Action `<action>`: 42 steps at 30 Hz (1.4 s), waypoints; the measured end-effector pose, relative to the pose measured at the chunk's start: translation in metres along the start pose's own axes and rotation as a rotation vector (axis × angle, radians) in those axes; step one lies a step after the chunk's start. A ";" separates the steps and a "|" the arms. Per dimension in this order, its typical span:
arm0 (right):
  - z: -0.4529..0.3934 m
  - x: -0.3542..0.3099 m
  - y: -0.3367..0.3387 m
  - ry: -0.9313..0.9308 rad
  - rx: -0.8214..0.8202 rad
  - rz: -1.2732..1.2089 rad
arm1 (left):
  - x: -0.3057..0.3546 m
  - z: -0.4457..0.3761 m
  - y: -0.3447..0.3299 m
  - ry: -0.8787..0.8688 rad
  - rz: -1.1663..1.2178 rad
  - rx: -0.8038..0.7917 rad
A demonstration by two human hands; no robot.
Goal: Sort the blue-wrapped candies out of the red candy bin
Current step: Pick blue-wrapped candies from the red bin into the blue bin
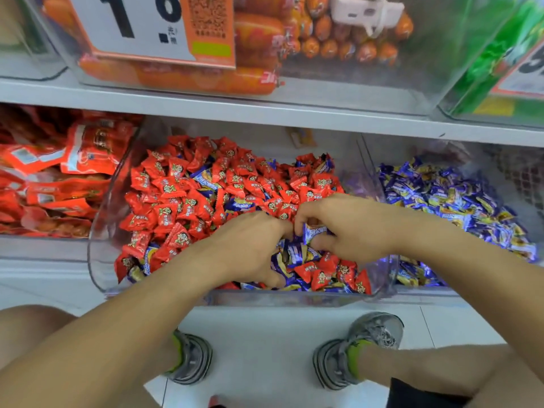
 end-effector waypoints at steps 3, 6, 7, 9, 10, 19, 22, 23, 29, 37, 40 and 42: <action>0.005 0.001 0.006 -0.035 -0.092 -0.055 | -0.002 0.000 0.003 0.007 0.015 0.064; 0.009 -0.003 0.007 -0.061 -0.157 -0.014 | -0.004 -0.002 0.002 -0.008 0.055 0.060; 0.009 -0.005 0.006 -0.059 -0.160 0.040 | -0.003 -0.003 0.000 -0.017 0.071 0.050; 0.006 -0.008 -0.001 -0.082 -0.146 0.127 | -0.003 -0.005 -0.001 -0.018 0.060 0.056; 0.004 -0.008 -0.004 -0.102 -0.124 0.139 | -0.004 -0.006 -0.001 -0.013 0.059 0.075; -0.015 -0.010 -0.025 -0.195 -0.051 0.064 | -0.032 0.011 0.026 0.037 0.299 0.173; -0.015 -0.010 -0.025 -0.148 -0.049 0.023 | -0.042 0.019 0.032 0.033 0.418 0.216; -0.014 -0.010 -0.024 -0.135 -0.057 0.000 | -0.045 0.021 0.034 0.038 0.469 0.233; -0.013 0.000 -0.003 -0.139 -0.051 -0.176 | -0.050 0.026 0.043 0.095 0.595 0.288; -0.016 -0.023 -0.027 0.071 -0.084 -0.032 | -0.036 0.027 0.044 0.119 0.556 0.215; -0.020 -0.025 -0.030 0.095 0.006 0.002 | -0.041 0.028 0.044 0.170 0.543 0.204; -0.017 -0.019 -0.016 0.063 0.119 0.013 | -0.043 0.031 0.044 0.183 0.541 0.201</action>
Point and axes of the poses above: each hand's wrist, its own z-axis away from the middle knuckle, its own y-axis out of the back of the hand, x = y × z, the point moved 4 cm from there along -z, towards the middle knuckle, and after that the axes turned 8 degrees about -y, right-handed, at the moved point
